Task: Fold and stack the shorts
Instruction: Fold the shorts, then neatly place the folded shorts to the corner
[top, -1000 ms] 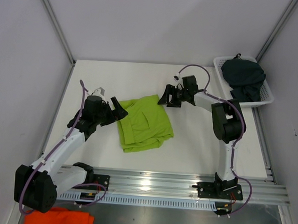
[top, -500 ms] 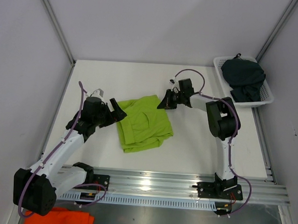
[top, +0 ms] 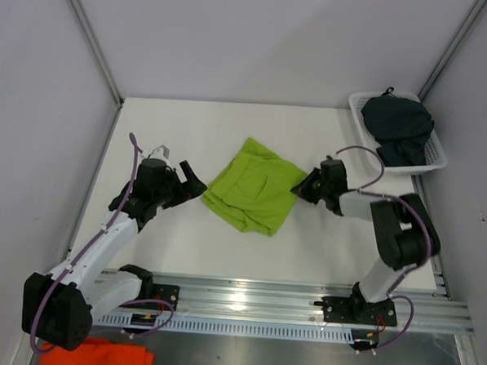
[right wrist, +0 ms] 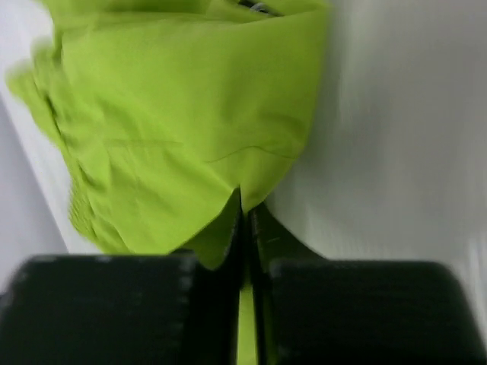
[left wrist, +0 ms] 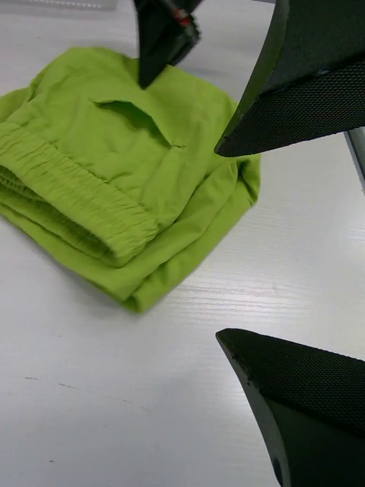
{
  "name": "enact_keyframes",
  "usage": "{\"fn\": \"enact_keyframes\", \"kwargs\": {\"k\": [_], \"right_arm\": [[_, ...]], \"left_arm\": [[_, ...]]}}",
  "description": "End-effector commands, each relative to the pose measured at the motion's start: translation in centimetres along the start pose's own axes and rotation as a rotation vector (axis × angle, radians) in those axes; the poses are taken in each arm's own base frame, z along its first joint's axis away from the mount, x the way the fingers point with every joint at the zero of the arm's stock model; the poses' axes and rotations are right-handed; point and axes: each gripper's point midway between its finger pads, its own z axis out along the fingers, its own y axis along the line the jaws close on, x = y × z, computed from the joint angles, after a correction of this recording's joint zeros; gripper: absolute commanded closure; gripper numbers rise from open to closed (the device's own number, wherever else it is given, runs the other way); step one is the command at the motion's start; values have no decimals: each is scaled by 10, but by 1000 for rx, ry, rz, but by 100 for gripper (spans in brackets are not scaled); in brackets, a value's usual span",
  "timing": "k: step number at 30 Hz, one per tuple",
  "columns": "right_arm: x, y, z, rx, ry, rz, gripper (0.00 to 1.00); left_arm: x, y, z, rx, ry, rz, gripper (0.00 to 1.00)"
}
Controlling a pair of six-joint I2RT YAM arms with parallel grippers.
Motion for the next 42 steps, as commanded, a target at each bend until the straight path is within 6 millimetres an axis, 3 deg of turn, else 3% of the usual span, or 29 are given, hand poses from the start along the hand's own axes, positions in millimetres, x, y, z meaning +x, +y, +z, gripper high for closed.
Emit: {"fn": "enact_keyframes", "kwargs": {"k": [1, 2, 4, 5, 6, 8, 11, 12, 14, 15, 17, 19, 24, 26, 35, 40, 42], "right_arm": [[50, 12, -41, 63, -63, -39, 86], [113, 21, -51, 56, 36, -144, 53], [146, 29, -74, 89, 29, -251, 37], [174, 40, -85, 59, 66, -304, 31], [181, 40, -93, 60, 85, -314, 29], [178, 45, -114, 25, 88, -325, 22], [147, 48, -133, 18, 39, -340, 19], [126, 47, -133, 27, 8, -345, 19], [117, 45, -135, 20, 45, -344, 19], [102, 47, -134, 20, 26, -351, 19], [102, 50, -130, 2, 71, -372, 19], [98, 51, -118, 18, 95, -412, 19], [116, 54, -81, -26, 225, -404, 19], [114, 62, -69, -50, 219, -394, 19], [103, 54, -20, -5, 187, -333, 21], [103, 58, -6, -37, 209, -342, 39], [104, 59, -4, -45, 216, -343, 47]], "left_arm": [[10, -1, 7, 31, 28, 12, 5], [12, -1, 9, 34, 32, 12, 5], [16, 4, 12, 21, 43, 12, 5], [18, 6, 14, 14, 49, 11, 5], [20, 8, 15, 11, 56, 11, 5], [22, 9, 18, 5, 65, 10, 5], [23, 10, 21, -1, 74, 8, 5], [23, 11, 22, -5, 76, 9, 5], [24, 15, 27, -31, 91, 9, 5], [23, 16, 29, -39, 93, 12, 5], [23, 23, 35, -81, 97, 14, 5], [18, 25, 39, -99, 87, 23, 5], [16, 23, 48, -112, 104, 16, 5], [14, 21, 48, -101, 93, 12, 5], [5, 26, 44, -143, 69, 27, 5], [5, 28, 57, -162, 83, 22, 5], [8, 38, 66, -212, 95, 25, 5]]}}
